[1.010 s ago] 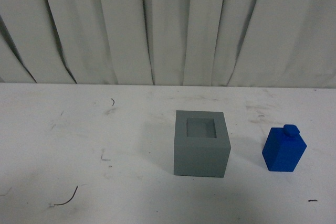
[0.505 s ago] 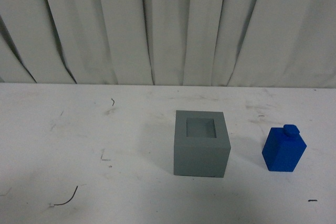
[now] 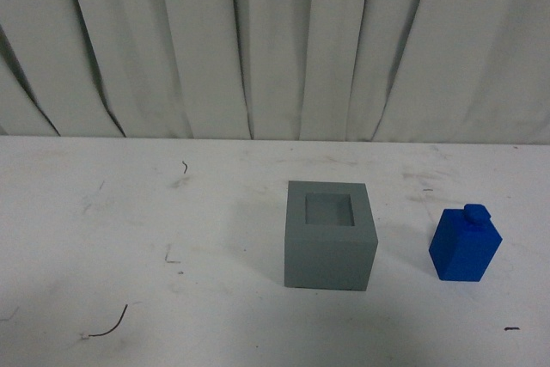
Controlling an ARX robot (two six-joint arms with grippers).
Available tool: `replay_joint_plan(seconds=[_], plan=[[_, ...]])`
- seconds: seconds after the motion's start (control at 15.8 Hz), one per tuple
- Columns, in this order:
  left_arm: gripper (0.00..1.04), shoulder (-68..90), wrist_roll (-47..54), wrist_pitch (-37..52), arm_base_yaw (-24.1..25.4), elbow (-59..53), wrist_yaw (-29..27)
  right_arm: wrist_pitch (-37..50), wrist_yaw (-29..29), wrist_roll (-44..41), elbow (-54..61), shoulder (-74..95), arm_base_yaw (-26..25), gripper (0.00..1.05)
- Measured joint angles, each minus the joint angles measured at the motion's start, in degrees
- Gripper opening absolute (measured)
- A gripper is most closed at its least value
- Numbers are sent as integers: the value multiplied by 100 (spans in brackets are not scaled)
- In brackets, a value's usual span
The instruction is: Insert blue part into gray base
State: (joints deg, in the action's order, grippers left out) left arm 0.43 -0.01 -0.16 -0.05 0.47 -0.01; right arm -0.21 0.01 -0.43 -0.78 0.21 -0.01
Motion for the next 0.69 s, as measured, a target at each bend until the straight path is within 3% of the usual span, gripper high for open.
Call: replay_joint_plan(seconds=[0.06, 0.19, 0.32, 0.38, 0.44, 0.5, 0.57, 0.69], plan=[[98, 0, 0, 0, 0, 0, 0, 55, -9, 0, -2, 20, -2, 98], [98, 0, 0, 2, 0, 0, 0, 1266, -131, -2, -35, 925, 0, 98], [98, 0, 0, 0, 0, 0, 0, 3348, -59, 63, -343, 3220, 203, 98], [98, 0, 0, 0, 0, 0, 0, 4852, -83, 66, -1174, 5176, 299, 98], [98, 0, 0, 0, 0, 0, 0, 5099, 79, 59, -2776, 7676, 302, 98], [98, 0, 0, 0, 0, 0, 0, 4352, 114, -120, -4363, 9372, 258, 98], [98, 0, 0, 0, 0, 0, 0, 3554, -245, -789, -5090, 9960, 225, 98], [98, 0, 0, 0, 0, 0, 0, 2940, -750, -1646, -5368, 10104, 216, 98]])
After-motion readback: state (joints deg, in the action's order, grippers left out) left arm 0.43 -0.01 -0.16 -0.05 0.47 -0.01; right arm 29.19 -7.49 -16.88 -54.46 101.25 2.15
